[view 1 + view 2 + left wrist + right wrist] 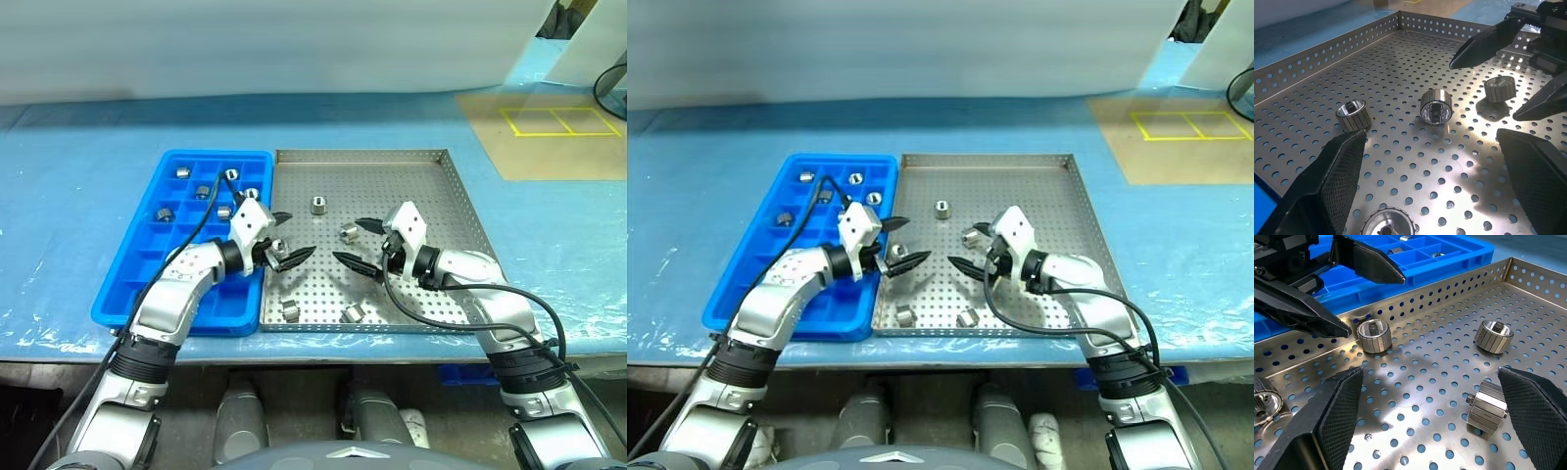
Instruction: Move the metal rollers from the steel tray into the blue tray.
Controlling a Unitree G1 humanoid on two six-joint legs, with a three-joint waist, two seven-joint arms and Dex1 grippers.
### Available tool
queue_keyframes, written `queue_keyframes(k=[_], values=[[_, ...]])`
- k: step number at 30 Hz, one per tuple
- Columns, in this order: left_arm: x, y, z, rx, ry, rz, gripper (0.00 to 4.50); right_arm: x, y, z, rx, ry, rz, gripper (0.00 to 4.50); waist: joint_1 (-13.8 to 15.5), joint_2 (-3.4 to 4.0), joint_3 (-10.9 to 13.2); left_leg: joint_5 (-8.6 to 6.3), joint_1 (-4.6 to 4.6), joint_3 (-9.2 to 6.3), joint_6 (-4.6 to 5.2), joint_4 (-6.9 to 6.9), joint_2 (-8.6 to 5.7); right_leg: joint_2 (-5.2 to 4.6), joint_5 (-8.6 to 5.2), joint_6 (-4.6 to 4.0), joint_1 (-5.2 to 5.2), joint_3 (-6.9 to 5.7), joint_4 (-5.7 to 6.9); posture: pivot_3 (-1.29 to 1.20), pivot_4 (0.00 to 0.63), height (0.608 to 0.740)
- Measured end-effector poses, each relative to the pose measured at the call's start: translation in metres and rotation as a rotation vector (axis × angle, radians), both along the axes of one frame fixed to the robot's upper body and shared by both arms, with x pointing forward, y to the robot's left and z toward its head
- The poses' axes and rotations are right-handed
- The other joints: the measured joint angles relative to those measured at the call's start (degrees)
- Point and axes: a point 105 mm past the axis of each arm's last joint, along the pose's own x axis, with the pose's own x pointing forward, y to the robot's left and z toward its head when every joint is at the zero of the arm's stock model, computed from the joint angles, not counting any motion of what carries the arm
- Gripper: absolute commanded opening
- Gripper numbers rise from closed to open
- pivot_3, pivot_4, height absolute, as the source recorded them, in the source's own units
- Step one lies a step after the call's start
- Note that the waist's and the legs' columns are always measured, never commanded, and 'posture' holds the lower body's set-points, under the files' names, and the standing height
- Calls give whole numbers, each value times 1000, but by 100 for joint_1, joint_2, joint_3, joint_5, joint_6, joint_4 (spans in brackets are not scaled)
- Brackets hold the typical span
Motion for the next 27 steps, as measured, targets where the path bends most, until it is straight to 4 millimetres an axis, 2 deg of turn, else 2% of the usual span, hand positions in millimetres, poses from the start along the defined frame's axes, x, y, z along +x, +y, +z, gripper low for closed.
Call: queue_keyframes(k=[12, 21, 27], values=[[2, 3, -4, 51, 3, 11, 4500, 1, 1, -5, -20, 7, 8, 4490, 5, 0, 0, 0, -1, -1, 0, 1, 0, 0, 0, 0, 0, 0, 0, -99, 150, 740], [18, 4, 13, 154, -44, 36, 4500, 2, -1, -11, -54, 16, -1, 4490, 5, 0, 0, 0, -1, -1, -1, 4, -1, -1, 0, 0, 0, 0, 2, -106, 150, 740], [23, 0, 26, 276, -24, -32, 4500, 3, -2, -14, -64, 21, -9, 4490, 4, 1, 0, 1, -1, -1, -2, 3, 0, 0, 0, 0, 0, 0, 2, -110, 150, 740]])
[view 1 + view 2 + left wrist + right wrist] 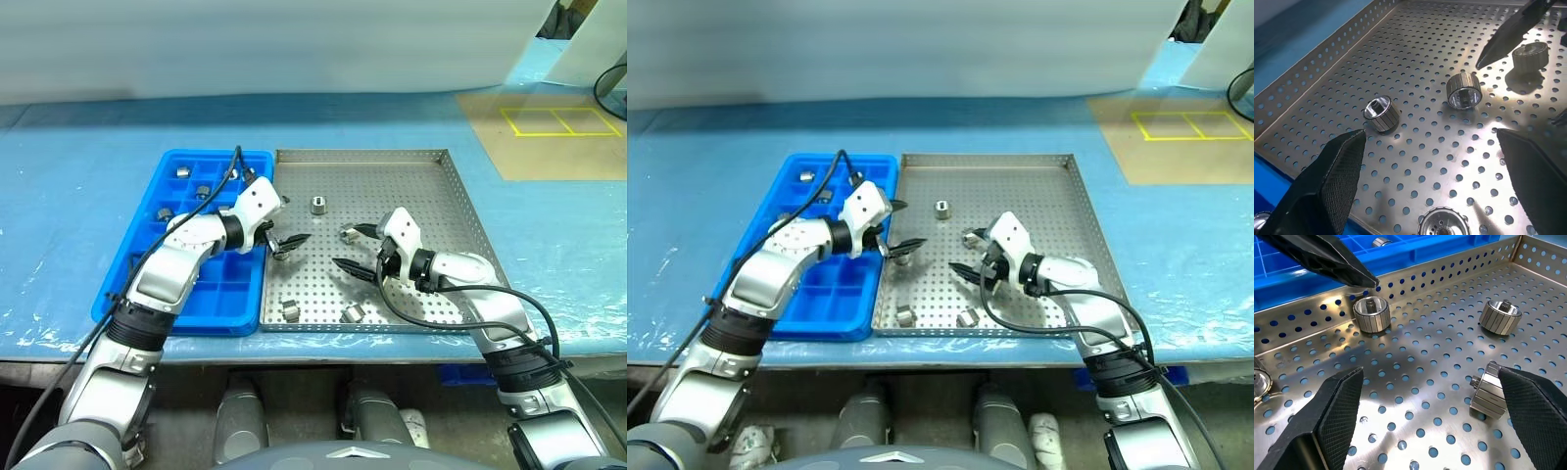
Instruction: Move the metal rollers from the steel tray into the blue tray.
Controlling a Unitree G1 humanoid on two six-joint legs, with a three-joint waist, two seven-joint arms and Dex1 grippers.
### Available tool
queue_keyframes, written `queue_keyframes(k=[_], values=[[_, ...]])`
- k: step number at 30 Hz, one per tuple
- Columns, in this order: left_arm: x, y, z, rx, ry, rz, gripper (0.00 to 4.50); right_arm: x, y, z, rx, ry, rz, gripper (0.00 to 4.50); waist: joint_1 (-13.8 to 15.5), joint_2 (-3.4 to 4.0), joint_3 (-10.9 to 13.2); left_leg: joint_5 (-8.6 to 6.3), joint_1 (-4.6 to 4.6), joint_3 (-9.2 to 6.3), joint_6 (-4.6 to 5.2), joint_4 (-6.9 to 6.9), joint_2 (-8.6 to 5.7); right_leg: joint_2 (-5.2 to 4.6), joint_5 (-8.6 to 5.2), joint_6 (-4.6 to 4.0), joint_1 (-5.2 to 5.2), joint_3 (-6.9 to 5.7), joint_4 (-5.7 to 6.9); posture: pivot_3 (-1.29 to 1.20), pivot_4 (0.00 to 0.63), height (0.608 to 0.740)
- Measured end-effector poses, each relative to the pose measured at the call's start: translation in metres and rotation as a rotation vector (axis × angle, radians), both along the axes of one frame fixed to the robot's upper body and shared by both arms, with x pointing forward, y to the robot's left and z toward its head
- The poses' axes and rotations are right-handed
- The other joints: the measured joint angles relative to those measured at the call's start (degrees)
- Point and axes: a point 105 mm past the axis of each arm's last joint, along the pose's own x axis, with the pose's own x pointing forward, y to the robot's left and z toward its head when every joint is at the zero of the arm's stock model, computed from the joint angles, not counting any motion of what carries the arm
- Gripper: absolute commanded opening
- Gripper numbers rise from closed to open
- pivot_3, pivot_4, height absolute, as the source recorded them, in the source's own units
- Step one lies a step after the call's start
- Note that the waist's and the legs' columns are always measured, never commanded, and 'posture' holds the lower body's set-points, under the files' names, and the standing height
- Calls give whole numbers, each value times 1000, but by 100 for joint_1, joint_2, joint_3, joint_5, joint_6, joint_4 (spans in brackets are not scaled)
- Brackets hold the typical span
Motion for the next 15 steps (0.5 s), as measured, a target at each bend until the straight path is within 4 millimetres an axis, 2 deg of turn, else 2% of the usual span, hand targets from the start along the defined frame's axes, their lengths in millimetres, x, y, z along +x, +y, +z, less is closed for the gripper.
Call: queue_keyframes(k=[6, 12, 15], values=[[0, 0, 3, 129, 87, -69, 4500, -1, 4, -3, -4, 3, 3, 4490, 2, 3, 1, 0, -1, 0, -1, 1, -1, -1, 0, 0, 0, 0, 1, -122, 150, 740], [0, 4, -24, 367, 160, -146, 4500, 1, 5, -3, -3, -1, -9, 4490, 0, 5, 1, 1, -2, 0, -1, 1, -2, -1, 0, 0, 0, 0, 1, -138, 150, 740], [1, 4, -30, 430, 164, -174, 4500, 0, 5, -5, -3, 3, -15, 4490, 0, 5, 2, 1, -2, -1, -2, 1, -1, 0, 0, 0, 0, 0, 0, -146, 150, 740]])
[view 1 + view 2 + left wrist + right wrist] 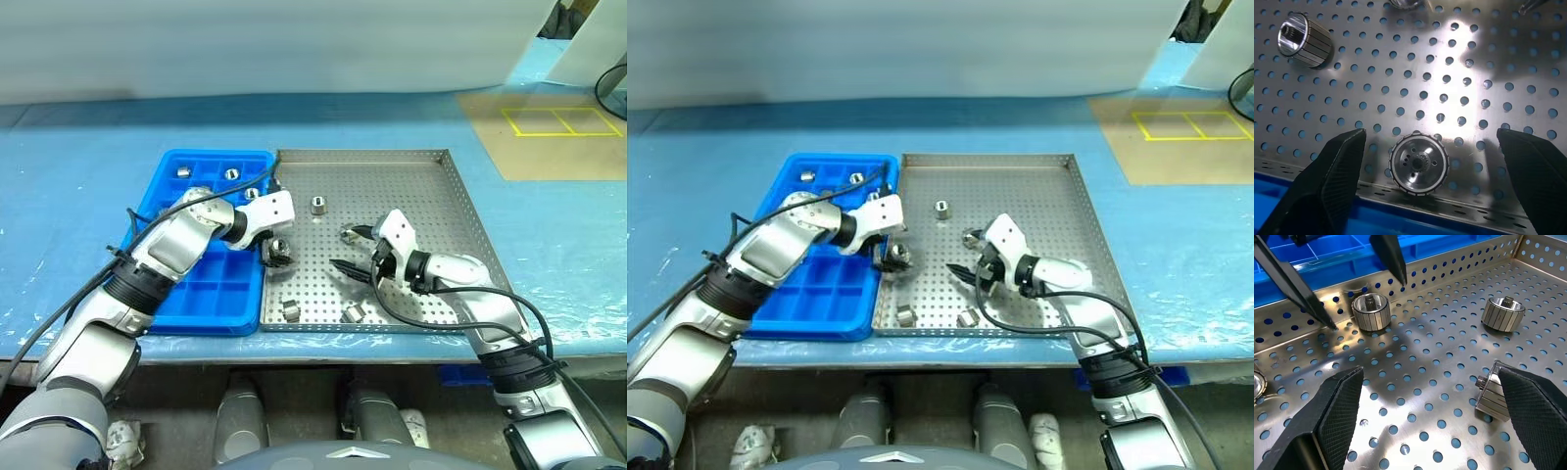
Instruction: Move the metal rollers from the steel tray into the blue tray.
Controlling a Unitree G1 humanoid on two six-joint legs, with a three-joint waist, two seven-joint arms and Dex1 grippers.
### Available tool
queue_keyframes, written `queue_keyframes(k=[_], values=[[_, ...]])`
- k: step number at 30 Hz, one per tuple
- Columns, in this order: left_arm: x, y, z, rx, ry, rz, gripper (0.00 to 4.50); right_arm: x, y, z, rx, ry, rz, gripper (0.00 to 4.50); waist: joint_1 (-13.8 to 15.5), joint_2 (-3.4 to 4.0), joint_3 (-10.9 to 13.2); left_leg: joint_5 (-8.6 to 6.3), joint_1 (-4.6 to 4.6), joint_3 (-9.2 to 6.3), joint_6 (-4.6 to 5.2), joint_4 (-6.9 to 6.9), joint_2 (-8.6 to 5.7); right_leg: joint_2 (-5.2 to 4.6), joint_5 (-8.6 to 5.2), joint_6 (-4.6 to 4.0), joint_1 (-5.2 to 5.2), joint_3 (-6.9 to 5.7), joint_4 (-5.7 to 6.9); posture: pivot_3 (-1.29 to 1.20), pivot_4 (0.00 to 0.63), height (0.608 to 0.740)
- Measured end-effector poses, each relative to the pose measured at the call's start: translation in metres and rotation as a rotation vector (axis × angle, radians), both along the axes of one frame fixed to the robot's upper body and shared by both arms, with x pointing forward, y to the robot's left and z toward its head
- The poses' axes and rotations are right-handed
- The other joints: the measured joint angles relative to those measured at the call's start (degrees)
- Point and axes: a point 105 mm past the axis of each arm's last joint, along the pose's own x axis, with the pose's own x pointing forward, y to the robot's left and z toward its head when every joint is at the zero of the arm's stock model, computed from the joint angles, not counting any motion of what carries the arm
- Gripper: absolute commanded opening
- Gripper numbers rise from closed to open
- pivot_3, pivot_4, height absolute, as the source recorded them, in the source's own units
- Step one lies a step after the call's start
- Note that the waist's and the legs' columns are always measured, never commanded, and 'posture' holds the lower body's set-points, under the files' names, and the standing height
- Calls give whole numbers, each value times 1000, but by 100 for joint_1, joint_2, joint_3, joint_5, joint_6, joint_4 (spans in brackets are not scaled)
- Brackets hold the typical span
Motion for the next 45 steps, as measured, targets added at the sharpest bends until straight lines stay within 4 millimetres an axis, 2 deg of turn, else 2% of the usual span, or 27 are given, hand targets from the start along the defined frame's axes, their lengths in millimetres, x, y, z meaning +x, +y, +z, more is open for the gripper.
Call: queue_keyframes(k=[11, 20, 23, 28, 30, 34, 37, 41, 45], values=[[15, -5, -6, 169, -31, -71, 4500, -2, -1, -6, -2, 12, -18, 4490, -30, 1, 0, 1, 7, 0, -2, 2, 1, 2, 2, -3, 3, 1, 3, -154, 150, 740], [12, -4, -10, 303, -29, -196, 4500, -2, 3, -6, 15, 13, -13, 4490, -122, 2, -1, 3, 14, 0, -5, 0, 3, 2, 5, -9, 6, 1, 6, -152, 150, 740], [9, -4, -11, 351, -18, -259, 3923, -3, 6, -6, 22, 14, -9, 4500, -157, 2, -1, 3, 16, 1, -6, -6, 4, 6, 5, -9, 5, 1, 2, -147, 150, 740], [11, 0, -10, 420, 1, -321, 2158, -5, 12, -8, 30, 21, 10, 4500, -160, 3, 0, 7, 23, 0, -13, -15, 5, 10, 8, -15, 5, 2, 2, -145, 150, 740], [13, 2, -9, 429, 1, -324, 1604, -5, 12, -7, 30, 20, 10, 4500, -160, 2, 0, 8, 26, 0, -13, -15, 5, 10, 9, -16, 6, 4, 2, -146, 150, 740], [17, 0, -9, 433, -12, -324, 1603, -5, 12, -7, 29, 17, 10, 4500, -153, 3, 0, 8, 26, 0, -13, -15, 4, 10, 10, -17, 6, 4, 2, -148, 150, 740], [23, -2, -7, 385, -24, -259, 1603, -4, 12, -7, 29, 17, 10, 4500, -129, 3, 0, 8, 21, 0, -13, -14, 2, 8, 10, -17, 6, 3, 0, -148, 150, 740], [18, -5, -7, 252, 20, -183, 1603, -5, 12, -7, 27, 16, 11, 4500, -90, 3, 1, 5, 15, -1, -9, -16, 0, 6, 10, -17, 6, 2, -9, -138, 150, 740], [17, -26, 4, 12, 6, -47, 1603, -5, 17, -6, 20, 8, 32, 4500, 2, 4, 5, 3, 6, -2, -5, -13, 1, 3, 10, -18, 3, -4, -12, -85, 150, 740]])
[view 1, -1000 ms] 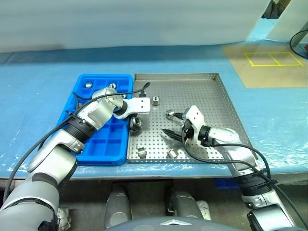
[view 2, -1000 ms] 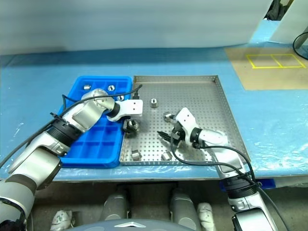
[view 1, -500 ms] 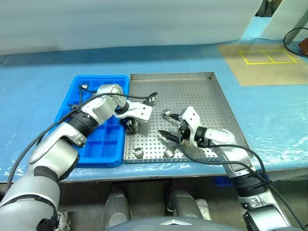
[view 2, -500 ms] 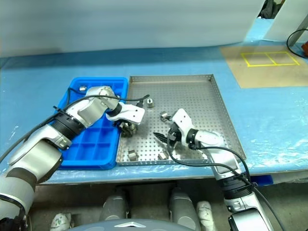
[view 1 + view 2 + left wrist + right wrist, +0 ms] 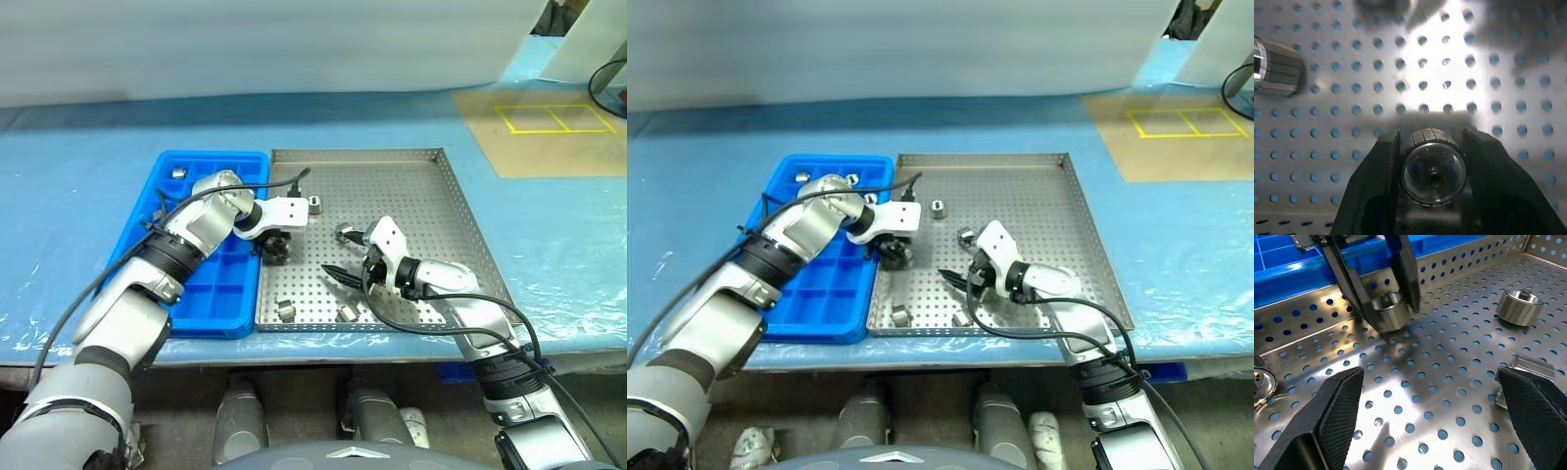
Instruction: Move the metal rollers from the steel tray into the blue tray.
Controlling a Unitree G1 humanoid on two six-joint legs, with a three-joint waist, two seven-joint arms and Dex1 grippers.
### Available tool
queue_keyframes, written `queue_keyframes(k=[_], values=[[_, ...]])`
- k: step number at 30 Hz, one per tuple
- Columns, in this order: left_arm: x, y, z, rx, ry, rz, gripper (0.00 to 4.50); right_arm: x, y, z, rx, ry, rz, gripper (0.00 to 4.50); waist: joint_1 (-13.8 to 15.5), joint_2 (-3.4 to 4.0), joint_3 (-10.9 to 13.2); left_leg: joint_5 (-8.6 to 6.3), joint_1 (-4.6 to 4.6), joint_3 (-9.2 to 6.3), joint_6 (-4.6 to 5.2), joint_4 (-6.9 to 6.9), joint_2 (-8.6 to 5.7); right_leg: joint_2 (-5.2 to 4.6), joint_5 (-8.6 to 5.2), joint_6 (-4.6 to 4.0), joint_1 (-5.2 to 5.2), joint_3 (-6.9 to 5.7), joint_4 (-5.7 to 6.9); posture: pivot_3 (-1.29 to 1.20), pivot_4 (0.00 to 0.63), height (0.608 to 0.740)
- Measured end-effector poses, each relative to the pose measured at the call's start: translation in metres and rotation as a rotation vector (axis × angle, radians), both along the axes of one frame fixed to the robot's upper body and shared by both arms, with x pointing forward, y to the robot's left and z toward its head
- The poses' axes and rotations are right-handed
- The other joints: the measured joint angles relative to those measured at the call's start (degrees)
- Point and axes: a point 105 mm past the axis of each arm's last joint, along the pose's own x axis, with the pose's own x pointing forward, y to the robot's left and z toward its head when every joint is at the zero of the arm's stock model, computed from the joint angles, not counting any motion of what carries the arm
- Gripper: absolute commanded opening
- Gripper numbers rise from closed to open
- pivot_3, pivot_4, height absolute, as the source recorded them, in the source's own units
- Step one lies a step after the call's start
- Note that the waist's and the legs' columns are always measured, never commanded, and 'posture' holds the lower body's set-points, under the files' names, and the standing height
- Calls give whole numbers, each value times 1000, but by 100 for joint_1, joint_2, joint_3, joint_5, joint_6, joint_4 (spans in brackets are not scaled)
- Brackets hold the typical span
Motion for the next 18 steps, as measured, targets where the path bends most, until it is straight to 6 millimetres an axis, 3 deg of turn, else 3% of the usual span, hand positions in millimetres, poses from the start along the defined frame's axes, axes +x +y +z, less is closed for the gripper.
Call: queue_keyframes(k=[5, 10, 15, 18], values=[[5, -1, 37, -322, -88, 268, 1603, 4, 6, 3, 3, -7, 33, 4500, 8, 1, 2, -1, 1, -2, 1, 2, 1, -1, 0, 0, 0, -4, 2, -19, 150, 740], [0, 17, 49, -552, -138, 554, 1603, 7, 13, 0, -2, 3, 73, 4500, 24, 4, 8, -2, -12, -7, 5, 2, 2, -2, -1, 0, -4, -10, -4, 43, 150, 740], [-8, 54, 51, -703, -280, 874, 1603, 10, 20, 1, -6, -5, 126, 4500, 48, 3, 10, -14, -25, -15, 24, 3, 4, -2, -1, 0, -9, -21, -10, 105, 150, 740], [-22, 90, 43, -751, -378, 1106, 1603, 10, 24, -1, -10, 8, 159, 4500, 66, 1, 12, -17, -32, -17, 30, 3, 5, -2, -1, 0, -13, -25, -15, 143, 150, 740]])
